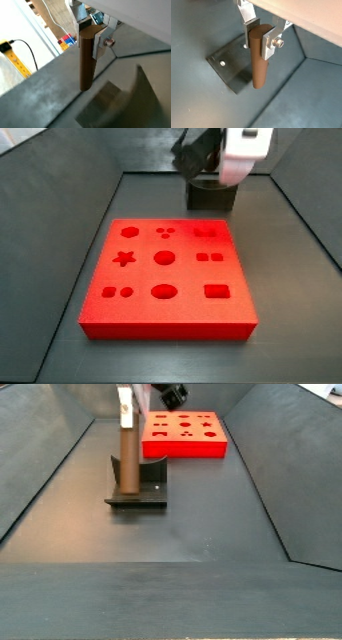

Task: Pick up the oval object. Move up. Place the oval object on the fixture. Regrasp the oval object. Move to above the board. Insert the oval object.
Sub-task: Move to above the board.

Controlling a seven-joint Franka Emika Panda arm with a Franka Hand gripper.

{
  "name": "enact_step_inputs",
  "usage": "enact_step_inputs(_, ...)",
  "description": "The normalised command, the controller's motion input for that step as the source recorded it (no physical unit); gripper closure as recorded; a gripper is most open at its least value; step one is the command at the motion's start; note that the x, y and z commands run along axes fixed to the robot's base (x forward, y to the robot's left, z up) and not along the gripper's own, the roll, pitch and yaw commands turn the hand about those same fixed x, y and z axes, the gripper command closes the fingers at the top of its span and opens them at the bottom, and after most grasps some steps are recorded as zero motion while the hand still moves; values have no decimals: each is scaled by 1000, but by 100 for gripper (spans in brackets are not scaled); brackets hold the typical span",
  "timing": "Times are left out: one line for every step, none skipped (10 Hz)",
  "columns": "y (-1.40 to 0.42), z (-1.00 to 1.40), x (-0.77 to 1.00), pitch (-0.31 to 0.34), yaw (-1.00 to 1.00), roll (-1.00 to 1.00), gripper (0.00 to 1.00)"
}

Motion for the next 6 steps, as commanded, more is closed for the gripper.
enact_step_inputs(285,1000,285,193,203,2,100)
enact_step_inputs(259,1000,265,139,207,-21,100)
enact_step_inputs(238,1000,249,100,198,-25,100)
enact_step_inputs(218,1000,236,69,179,-33,100)
enact_step_inputs(194,1000,218,48,157,-39,100)
enact_step_inputs(164,1000,192,32,123,-44,100)
